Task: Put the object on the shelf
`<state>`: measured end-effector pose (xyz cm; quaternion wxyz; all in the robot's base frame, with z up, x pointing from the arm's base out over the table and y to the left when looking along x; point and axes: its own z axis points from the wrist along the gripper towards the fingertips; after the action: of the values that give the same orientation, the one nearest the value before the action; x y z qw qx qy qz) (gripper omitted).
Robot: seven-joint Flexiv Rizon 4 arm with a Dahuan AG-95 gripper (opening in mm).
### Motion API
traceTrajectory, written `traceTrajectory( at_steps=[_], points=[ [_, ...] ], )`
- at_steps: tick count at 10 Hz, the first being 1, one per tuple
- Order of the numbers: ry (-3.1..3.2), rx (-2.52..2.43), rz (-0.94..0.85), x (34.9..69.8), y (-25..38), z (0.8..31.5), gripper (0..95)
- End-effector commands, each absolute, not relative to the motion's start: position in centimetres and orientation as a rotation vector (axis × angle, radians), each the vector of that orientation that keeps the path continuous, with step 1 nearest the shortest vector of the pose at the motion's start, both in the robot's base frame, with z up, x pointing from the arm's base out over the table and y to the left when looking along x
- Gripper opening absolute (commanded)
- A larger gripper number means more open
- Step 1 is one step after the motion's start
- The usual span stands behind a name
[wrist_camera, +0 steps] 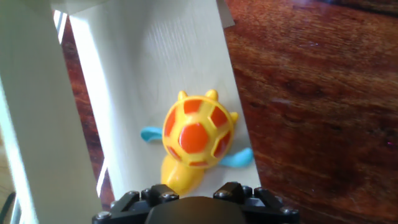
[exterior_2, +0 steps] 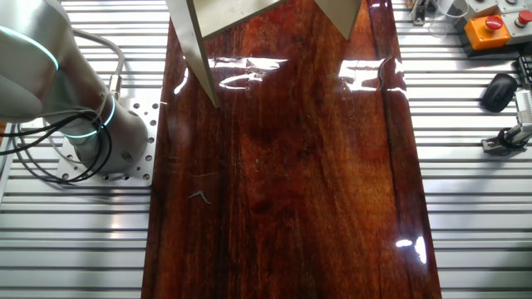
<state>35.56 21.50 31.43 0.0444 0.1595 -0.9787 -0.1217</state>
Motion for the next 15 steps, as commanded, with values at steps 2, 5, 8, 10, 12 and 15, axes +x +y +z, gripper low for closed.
traceTrajectory(
  at_steps=[2, 5, 8, 10, 12, 15],
  points=[
    [-2.968, 0.5, -0.367, 35.7, 20.3, 32.6, 57.0],
    [-2.931, 0.56, -0.339, 36.7, 16.4, 31.8, 0.0],
    [-2.898, 0.625, -0.308, 37.1, 15.6, 31.4, 0.0],
    [-2.903, 0.606, -0.282, 37.1, 15.6, 31.4, 0.0],
    [-2.917, 0.552, -0.22, 37.1, 15.6, 31.4, 0.0],
    [-2.925, 0.567, -0.211, 37.1, 15.6, 31.4, 0.0]
  ],
)
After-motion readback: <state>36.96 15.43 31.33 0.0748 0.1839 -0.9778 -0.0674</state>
